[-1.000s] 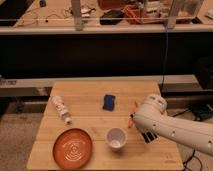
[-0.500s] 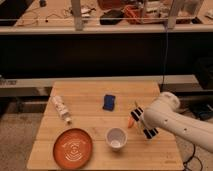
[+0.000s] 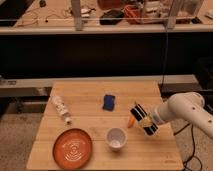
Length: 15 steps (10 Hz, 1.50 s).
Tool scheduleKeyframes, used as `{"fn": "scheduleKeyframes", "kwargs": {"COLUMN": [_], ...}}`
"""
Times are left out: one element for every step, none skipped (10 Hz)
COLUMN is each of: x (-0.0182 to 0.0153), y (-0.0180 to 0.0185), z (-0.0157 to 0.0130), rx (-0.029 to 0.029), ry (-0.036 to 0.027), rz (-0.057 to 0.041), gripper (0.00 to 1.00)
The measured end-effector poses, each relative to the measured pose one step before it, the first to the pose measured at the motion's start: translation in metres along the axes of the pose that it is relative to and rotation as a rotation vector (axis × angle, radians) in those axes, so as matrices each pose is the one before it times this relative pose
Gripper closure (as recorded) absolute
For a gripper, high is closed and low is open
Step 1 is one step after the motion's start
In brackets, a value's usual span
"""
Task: Place the eraser in the ceramic cup
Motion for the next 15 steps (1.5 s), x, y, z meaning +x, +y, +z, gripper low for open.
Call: {"fn": "scheduleKeyframes", "kwargs": {"x": [0.00423,0.00434,0.00959,0.00593,0.00585,0.00744,0.00897,0.00554,0.00291,0.00272,0.00121,0.00006,-0.00109,-0.00089,-0.0002], "y": [-0.00594,-0.00479,-0.01085,-0.00594,-0.00528,-0.00672,-0.0073,-0.0057,-0.0049,-0.00704,-0.00543,-0.00744,-0.00931,-0.00541,-0.00777], "z": [-0.00048,0.0,0.0006,-0.00059,-0.00108,-0.00245,-0.00294,-0.00386,-0.00362,-0.00564,-0.00418,-0.00317,-0.00157,-0.00034,0.00288], "rx": [0.03281,0.02103,0.03565,0.01971,0.02278,0.02885,0.02398,0.01229,0.00706,0.00591,0.00416,0.00837,0.01184,0.00595,0.00892], "ry": [0.0295,0.02179,0.03569,0.02405,0.02358,0.02948,0.0241,0.01625,0.01404,0.01589,0.01277,0.01391,0.01318,0.00544,0.00171], "rz": [-0.01592,-0.01345,-0.02631,-0.01373,-0.0116,-0.01466,-0.02066,-0.01373,-0.01378,-0.01286,-0.00958,-0.01124,-0.01416,-0.00914,-0.01548], "gripper": [1.0,1.0,1.0,1.0,1.0,1.0,1.0,1.0,1.0,1.0,1.0,1.0,1.0,1.0,1.0]}}
